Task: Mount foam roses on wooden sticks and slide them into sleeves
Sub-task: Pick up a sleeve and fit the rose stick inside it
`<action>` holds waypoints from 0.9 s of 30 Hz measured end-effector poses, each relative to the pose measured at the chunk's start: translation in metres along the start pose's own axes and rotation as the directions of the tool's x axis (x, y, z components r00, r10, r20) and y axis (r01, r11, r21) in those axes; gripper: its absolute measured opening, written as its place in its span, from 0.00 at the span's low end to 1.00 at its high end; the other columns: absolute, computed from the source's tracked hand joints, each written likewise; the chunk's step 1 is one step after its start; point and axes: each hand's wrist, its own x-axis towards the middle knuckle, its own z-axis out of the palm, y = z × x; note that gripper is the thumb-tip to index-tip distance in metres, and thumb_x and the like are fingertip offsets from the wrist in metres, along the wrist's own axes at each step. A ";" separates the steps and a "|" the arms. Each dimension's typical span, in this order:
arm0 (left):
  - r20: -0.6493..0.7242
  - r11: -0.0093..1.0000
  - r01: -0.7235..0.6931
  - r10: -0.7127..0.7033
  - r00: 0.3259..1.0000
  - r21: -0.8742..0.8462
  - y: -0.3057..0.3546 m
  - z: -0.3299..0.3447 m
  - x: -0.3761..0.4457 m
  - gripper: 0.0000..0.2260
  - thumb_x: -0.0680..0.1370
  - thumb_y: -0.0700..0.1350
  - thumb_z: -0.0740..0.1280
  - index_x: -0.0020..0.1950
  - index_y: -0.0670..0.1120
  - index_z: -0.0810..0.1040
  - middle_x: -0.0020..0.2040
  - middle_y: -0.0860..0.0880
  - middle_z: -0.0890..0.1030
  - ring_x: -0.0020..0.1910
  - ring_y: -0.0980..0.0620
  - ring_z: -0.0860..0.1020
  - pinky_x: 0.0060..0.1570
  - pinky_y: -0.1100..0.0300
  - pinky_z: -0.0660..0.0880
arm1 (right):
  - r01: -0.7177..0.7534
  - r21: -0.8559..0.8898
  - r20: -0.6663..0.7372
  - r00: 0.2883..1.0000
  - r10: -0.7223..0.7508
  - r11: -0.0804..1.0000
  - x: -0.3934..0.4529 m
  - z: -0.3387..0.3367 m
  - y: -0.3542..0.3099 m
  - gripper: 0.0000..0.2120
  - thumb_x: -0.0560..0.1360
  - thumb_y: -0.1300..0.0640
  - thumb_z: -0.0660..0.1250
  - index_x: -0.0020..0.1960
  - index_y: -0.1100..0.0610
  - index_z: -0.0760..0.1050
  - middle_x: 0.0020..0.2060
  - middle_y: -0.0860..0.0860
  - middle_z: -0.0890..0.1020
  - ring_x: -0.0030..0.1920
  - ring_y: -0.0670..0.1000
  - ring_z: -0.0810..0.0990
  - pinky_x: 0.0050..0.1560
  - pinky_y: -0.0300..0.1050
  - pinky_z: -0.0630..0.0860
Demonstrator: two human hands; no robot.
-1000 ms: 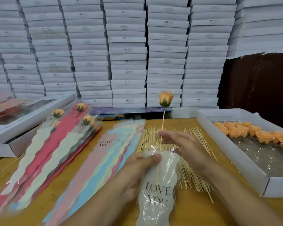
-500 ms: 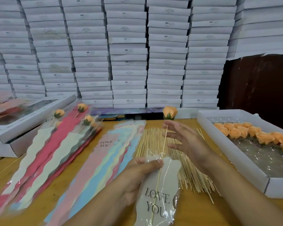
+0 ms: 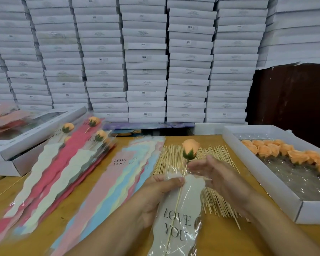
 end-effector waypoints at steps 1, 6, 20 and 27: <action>-0.004 1.000 0.004 -0.004 1.000 0.005 -0.001 0.000 0.000 0.27 0.73 0.39 0.75 0.64 0.25 0.70 0.59 0.27 0.78 0.42 0.40 0.80 0.50 0.48 0.78 | 0.003 0.023 -0.075 0.997 -0.001 1.000 0.003 -0.005 -0.003 0.24 0.76 0.40 0.58 0.55 0.56 0.82 0.57 0.50 0.85 0.57 0.48 0.83 0.51 0.41 0.80; 0.021 0.999 0.032 -0.033 0.999 0.034 -0.004 0.002 -0.001 0.19 0.71 0.39 0.76 0.58 0.30 0.79 0.56 0.30 0.81 0.43 0.40 0.81 0.52 0.46 0.79 | 0.056 -0.044 -0.260 0.963 -0.065 0.997 0.017 -0.020 -0.020 0.17 0.74 0.46 0.68 0.62 0.45 0.77 0.60 0.44 0.81 0.54 0.48 0.85 0.55 0.51 0.81; 0.049 0.999 -0.015 0.013 0.999 0.051 -0.006 -0.002 0.012 0.17 0.71 0.42 0.76 0.53 0.32 0.82 0.49 0.33 0.83 0.39 0.42 0.82 0.43 0.52 0.81 | 0.111 -0.213 -0.077 0.989 -0.130 0.971 0.020 0.000 -0.010 0.06 0.76 0.63 0.71 0.52 0.58 0.81 0.45 0.50 0.87 0.42 0.49 0.86 0.39 0.37 0.80; 0.095 0.994 -0.079 0.072 0.993 0.071 -0.007 -0.004 0.018 0.19 0.72 0.50 0.77 0.53 0.36 0.85 0.52 0.34 0.84 0.47 0.41 0.82 0.52 0.52 0.80 | 0.106 -0.181 -0.126 0.983 -0.130 0.978 0.022 0.003 0.000 0.05 0.73 0.59 0.75 0.49 0.54 0.83 0.43 0.48 0.87 0.43 0.45 0.86 0.40 0.35 0.79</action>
